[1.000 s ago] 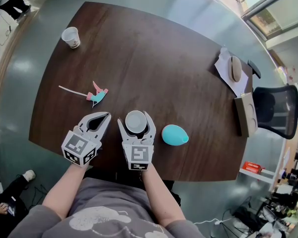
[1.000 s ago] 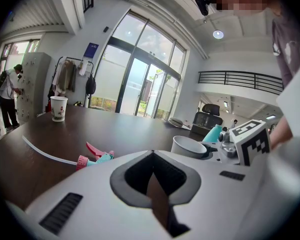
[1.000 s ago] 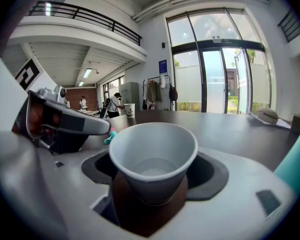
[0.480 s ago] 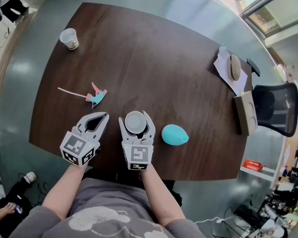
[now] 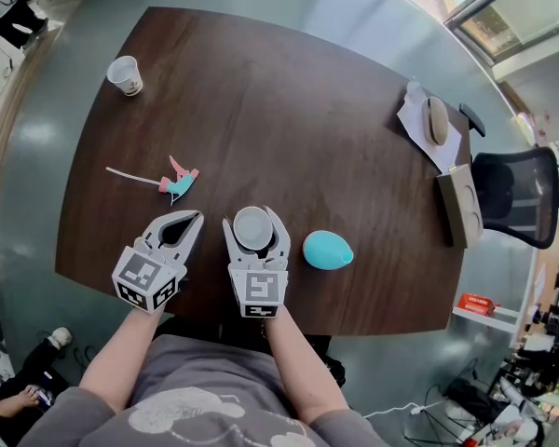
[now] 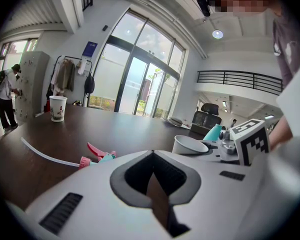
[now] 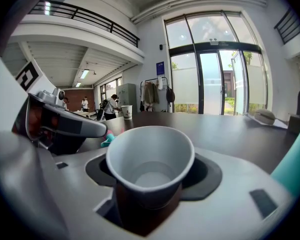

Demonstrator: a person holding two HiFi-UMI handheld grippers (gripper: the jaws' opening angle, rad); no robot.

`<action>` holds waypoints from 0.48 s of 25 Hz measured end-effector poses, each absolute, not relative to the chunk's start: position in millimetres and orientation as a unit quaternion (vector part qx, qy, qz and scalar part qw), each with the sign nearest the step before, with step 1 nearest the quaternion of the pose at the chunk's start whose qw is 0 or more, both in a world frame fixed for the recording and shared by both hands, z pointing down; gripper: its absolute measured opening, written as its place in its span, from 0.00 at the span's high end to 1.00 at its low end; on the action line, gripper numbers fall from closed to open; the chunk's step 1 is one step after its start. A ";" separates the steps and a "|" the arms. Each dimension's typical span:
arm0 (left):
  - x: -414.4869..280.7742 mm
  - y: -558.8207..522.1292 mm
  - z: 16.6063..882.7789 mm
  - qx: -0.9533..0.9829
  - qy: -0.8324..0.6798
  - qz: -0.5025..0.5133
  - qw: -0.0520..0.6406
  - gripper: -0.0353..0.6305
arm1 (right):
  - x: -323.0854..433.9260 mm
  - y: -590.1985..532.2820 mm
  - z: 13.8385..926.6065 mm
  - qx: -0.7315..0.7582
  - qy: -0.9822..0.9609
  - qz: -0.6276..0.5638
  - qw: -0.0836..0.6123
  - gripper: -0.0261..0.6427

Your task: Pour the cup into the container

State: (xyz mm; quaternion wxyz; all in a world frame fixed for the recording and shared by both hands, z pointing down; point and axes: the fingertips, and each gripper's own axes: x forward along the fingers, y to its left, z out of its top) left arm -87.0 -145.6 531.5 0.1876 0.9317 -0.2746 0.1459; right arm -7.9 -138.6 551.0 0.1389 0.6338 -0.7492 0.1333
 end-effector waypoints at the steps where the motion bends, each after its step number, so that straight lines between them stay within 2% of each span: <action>1: -87.5 -145.6 531.7 0.932 -0.274 0.146 0.188 0.94 | -7.8 -138.8 551.3 0.634 -0.748 0.135 0.139 0.51; 12: -94.1 -148.2 519.8 0.938 -0.265 0.137 0.178 0.94 | -3.9 -133.0 529.3 0.646 -0.742 0.124 0.131 0.52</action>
